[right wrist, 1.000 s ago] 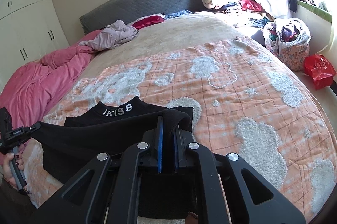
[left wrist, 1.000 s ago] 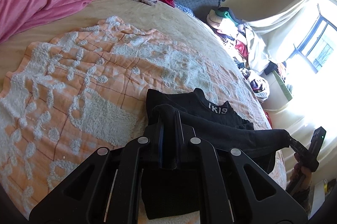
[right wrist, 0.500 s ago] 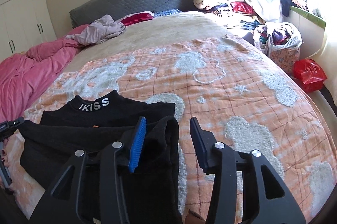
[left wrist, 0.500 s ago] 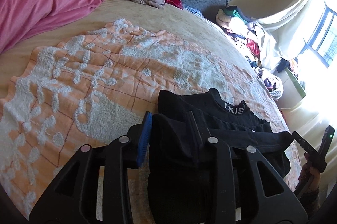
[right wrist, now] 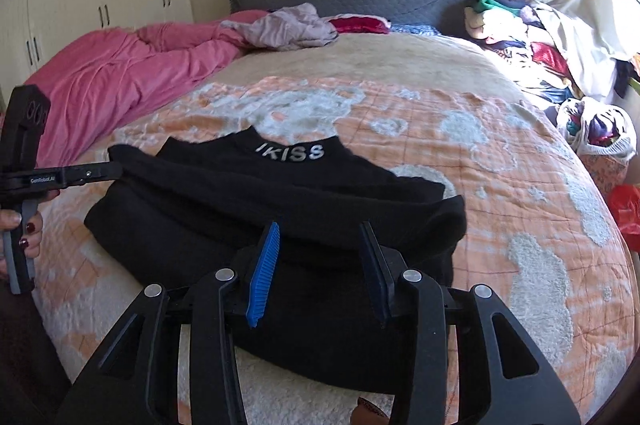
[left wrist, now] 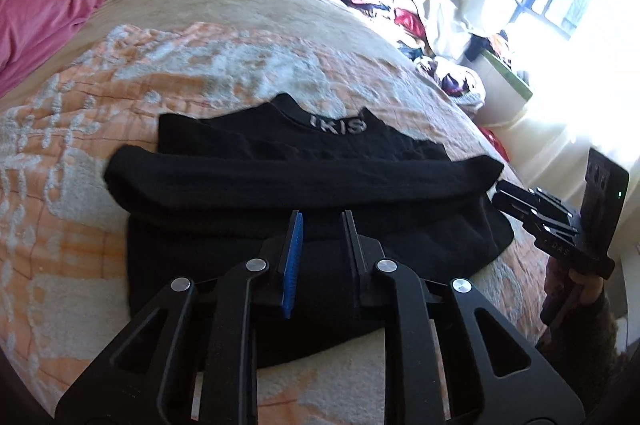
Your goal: Fold small clothes
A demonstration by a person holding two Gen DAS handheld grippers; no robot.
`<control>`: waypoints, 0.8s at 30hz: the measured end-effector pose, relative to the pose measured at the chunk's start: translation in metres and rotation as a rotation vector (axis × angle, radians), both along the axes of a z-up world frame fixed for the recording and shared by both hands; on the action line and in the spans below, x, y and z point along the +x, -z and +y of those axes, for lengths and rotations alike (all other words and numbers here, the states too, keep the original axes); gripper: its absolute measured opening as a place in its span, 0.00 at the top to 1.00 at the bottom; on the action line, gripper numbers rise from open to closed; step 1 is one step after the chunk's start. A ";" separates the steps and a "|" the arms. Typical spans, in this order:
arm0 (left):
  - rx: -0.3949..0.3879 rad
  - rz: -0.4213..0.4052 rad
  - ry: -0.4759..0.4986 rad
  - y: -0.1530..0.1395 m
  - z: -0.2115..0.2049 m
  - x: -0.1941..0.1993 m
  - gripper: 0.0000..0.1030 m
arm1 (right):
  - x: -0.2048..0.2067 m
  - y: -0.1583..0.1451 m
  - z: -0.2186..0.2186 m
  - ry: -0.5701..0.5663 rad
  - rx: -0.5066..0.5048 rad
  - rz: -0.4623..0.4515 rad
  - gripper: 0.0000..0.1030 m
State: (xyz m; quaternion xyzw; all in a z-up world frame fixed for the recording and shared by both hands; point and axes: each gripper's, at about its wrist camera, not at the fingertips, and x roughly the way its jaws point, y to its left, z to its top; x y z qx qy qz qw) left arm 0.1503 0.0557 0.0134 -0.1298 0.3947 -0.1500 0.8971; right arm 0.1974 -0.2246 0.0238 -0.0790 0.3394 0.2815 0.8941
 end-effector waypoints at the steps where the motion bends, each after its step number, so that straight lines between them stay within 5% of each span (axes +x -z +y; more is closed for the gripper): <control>1: 0.004 0.020 0.019 0.007 -0.007 0.001 0.88 | -0.001 0.003 0.004 -0.011 -0.015 0.010 0.64; 9: 0.127 0.064 0.060 0.030 -0.019 0.007 0.88 | 0.012 0.045 0.018 0.010 -0.134 0.157 0.66; 24: 0.200 -0.007 0.042 0.035 -0.007 0.054 0.88 | 0.061 0.052 0.034 0.062 -0.125 0.092 0.64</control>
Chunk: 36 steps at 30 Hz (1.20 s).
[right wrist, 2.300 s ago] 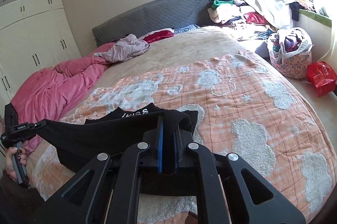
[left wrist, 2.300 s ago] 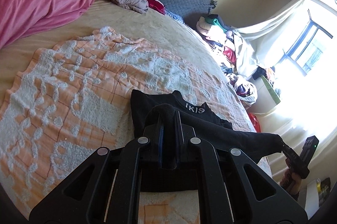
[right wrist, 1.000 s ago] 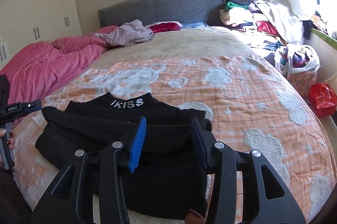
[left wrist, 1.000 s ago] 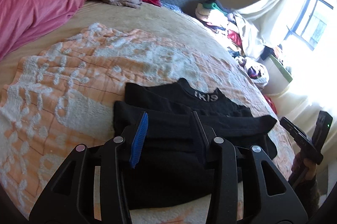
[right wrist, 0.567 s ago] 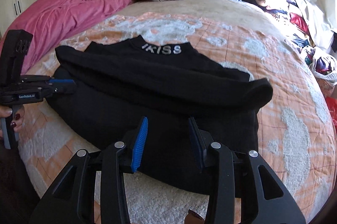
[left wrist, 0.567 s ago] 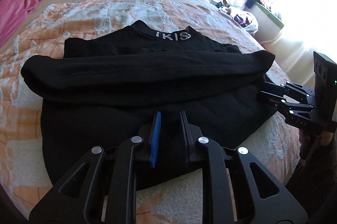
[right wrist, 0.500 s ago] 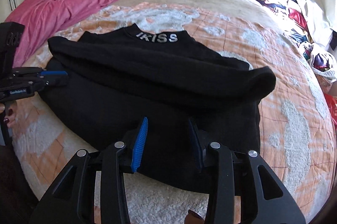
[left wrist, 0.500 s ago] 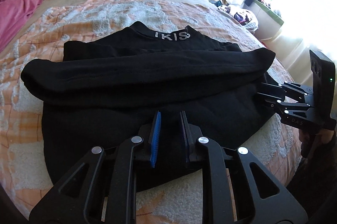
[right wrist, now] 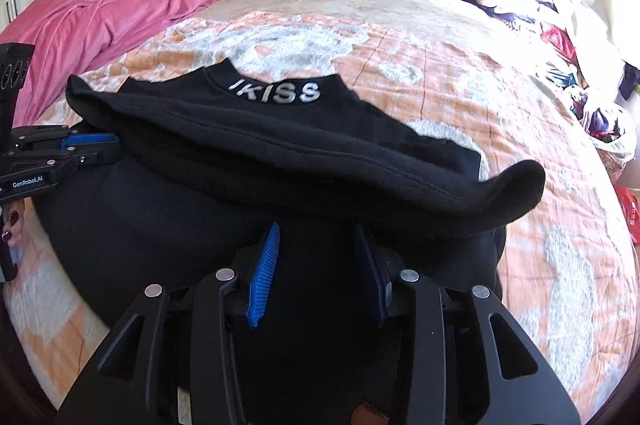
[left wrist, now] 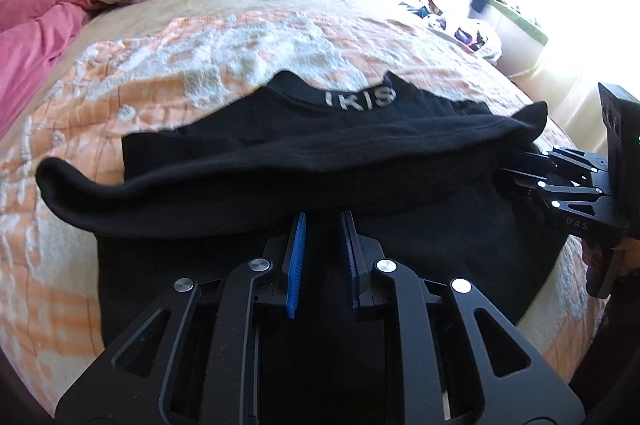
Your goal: Fold small clothes
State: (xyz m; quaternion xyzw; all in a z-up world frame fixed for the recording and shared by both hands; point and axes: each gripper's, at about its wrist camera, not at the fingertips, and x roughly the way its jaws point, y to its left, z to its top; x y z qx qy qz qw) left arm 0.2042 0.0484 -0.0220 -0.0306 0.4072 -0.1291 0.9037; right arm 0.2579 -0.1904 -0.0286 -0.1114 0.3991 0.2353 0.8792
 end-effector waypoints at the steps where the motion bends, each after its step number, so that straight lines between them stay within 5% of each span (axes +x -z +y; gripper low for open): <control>1: 0.010 -0.015 -0.017 -0.003 0.004 0.003 0.86 | 0.005 -0.001 -0.003 0.018 0.010 -0.008 0.64; 4: 0.003 -0.058 -0.070 -0.013 0.018 0.005 0.73 | 0.018 -0.004 -0.014 0.075 0.019 -0.027 0.64; 12: -0.084 -0.104 -0.241 -0.033 0.076 0.005 0.59 | 0.055 -0.016 -0.057 0.238 0.081 -0.048 0.62; 15: -0.107 -0.070 -0.294 -0.028 0.094 0.009 0.54 | 0.061 -0.018 -0.073 0.285 0.088 -0.045 0.59; 18: -0.179 -0.009 -0.309 -0.012 0.109 0.016 0.54 | 0.069 -0.015 -0.083 0.287 0.099 0.005 0.43; 23: -0.240 0.029 -0.295 0.004 0.109 0.020 0.54 | 0.078 -0.007 -0.077 0.243 0.070 0.055 0.43; 24: -0.232 0.022 -0.294 0.003 0.108 0.020 0.57 | 0.078 -0.004 -0.074 0.236 0.068 0.059 0.44; 28: -0.202 0.003 -0.296 0.001 0.106 0.017 0.87 | 0.074 0.000 -0.069 0.206 0.091 0.063 0.88; 31: -0.213 -0.029 -0.296 -0.006 0.107 0.013 1.00 | 0.071 -0.011 -0.074 0.215 0.125 0.046 0.93; 36: -0.198 -0.123 -0.281 -0.029 0.108 0.006 1.00 | 0.070 -0.032 -0.093 0.256 0.254 -0.001 0.94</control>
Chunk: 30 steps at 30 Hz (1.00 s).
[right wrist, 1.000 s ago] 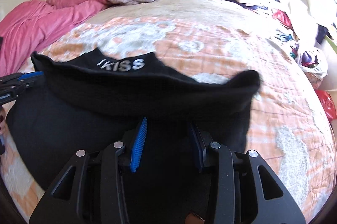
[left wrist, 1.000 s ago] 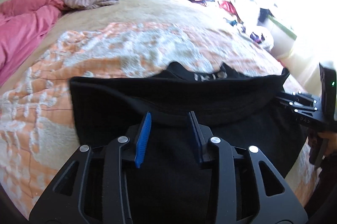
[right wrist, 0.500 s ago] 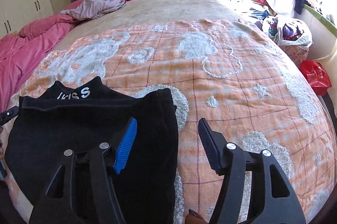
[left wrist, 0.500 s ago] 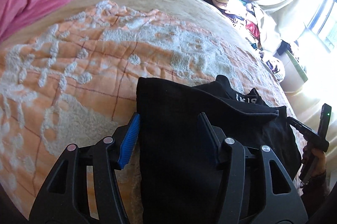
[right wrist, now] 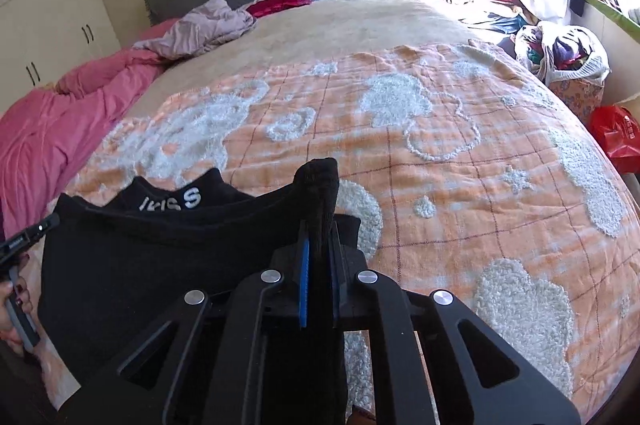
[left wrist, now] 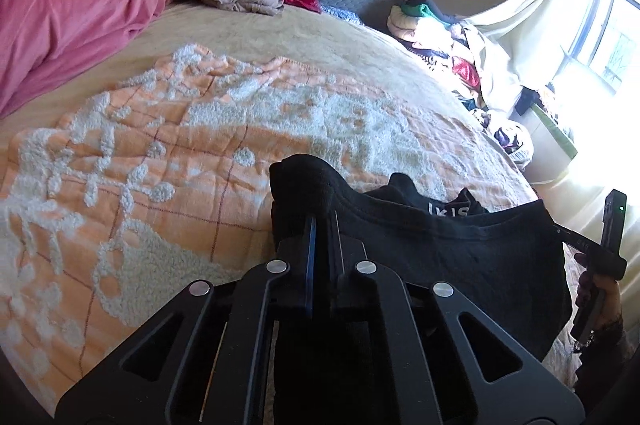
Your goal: Fold small clothes
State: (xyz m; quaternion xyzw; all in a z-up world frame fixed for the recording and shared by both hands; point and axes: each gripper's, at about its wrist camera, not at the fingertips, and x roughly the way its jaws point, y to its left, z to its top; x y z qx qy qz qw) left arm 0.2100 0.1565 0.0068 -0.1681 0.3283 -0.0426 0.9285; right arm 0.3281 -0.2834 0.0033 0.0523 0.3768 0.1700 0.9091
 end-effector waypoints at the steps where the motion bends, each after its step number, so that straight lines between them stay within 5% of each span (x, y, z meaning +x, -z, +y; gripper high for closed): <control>1: 0.014 -0.014 -0.005 -0.003 0.000 0.000 1.00 | 0.000 -0.002 -0.002 0.008 0.009 -0.010 0.94; 12: 0.071 0.099 -0.064 0.027 0.006 0.019 1.00 | 0.017 0.025 0.006 0.050 -0.075 0.046 0.93; 25: 0.086 0.081 -0.070 0.017 0.000 0.011 1.00 | 0.008 0.015 0.002 0.074 -0.058 -0.002 0.92; 30: 0.085 0.094 -0.068 0.020 0.000 0.013 1.00 | 0.013 0.024 0.001 0.085 -0.077 0.046 0.92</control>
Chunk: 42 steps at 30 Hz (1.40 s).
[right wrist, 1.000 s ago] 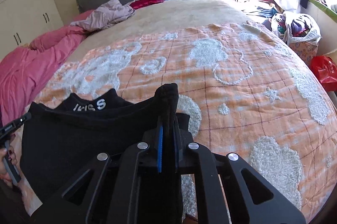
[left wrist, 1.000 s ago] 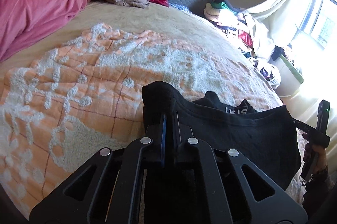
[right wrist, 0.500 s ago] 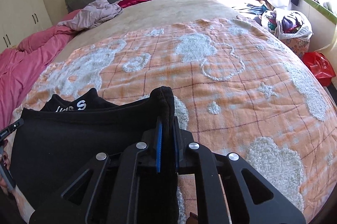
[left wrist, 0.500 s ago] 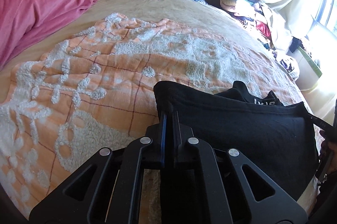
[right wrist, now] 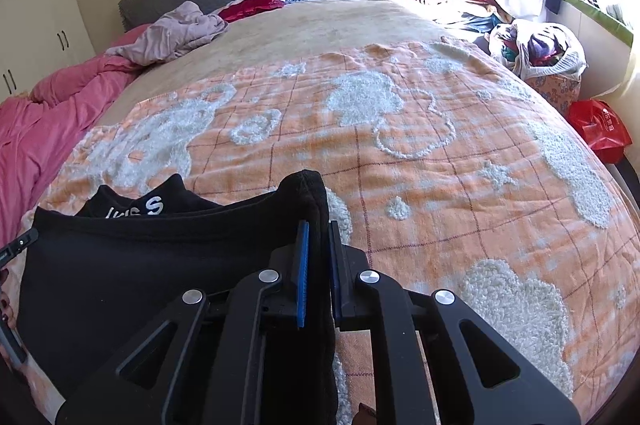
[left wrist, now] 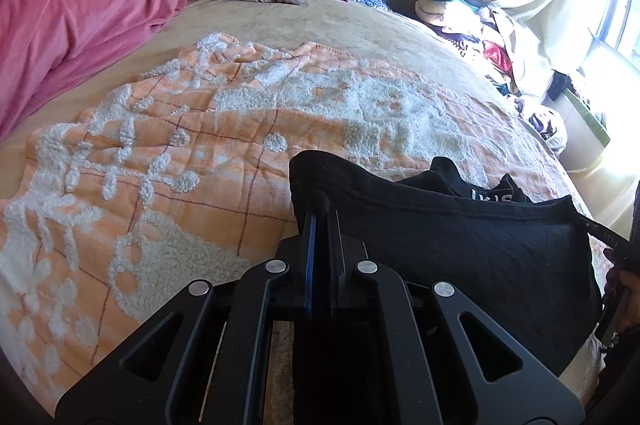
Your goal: Fold small clothes
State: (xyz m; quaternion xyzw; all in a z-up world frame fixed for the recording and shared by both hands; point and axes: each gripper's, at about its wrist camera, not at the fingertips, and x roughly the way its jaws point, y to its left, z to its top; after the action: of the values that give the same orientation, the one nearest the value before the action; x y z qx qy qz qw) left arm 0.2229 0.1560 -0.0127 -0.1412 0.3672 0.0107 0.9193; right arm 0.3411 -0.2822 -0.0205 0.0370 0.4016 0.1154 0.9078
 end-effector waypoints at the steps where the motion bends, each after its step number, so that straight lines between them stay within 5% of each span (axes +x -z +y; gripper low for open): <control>1: 0.001 0.001 0.000 0.000 -0.001 0.000 1.00 | 0.000 0.002 0.000 0.003 -0.001 0.008 0.92; 8: -0.007 0.008 0.011 0.000 -0.004 -0.001 0.98 | -0.002 0.002 -0.003 0.009 0.004 0.024 0.87; 11: -0.005 0.007 0.016 -0.002 -0.007 -0.003 0.97 | -0.004 0.001 -0.006 0.018 0.021 0.039 0.74; 20: -0.016 0.004 0.021 -0.010 -0.010 -0.013 0.71 | -0.018 -0.008 -0.010 0.005 0.054 0.045 0.59; 42: -0.167 -0.013 -0.011 -0.029 0.018 -0.065 0.49 | -0.078 -0.038 -0.019 -0.012 0.074 -0.024 0.40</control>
State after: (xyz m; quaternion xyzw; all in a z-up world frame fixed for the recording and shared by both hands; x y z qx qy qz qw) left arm 0.1580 0.1736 0.0163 -0.2193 0.3602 -0.0158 0.9066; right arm 0.2635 -0.3013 0.0170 0.0667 0.3863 0.1363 0.9098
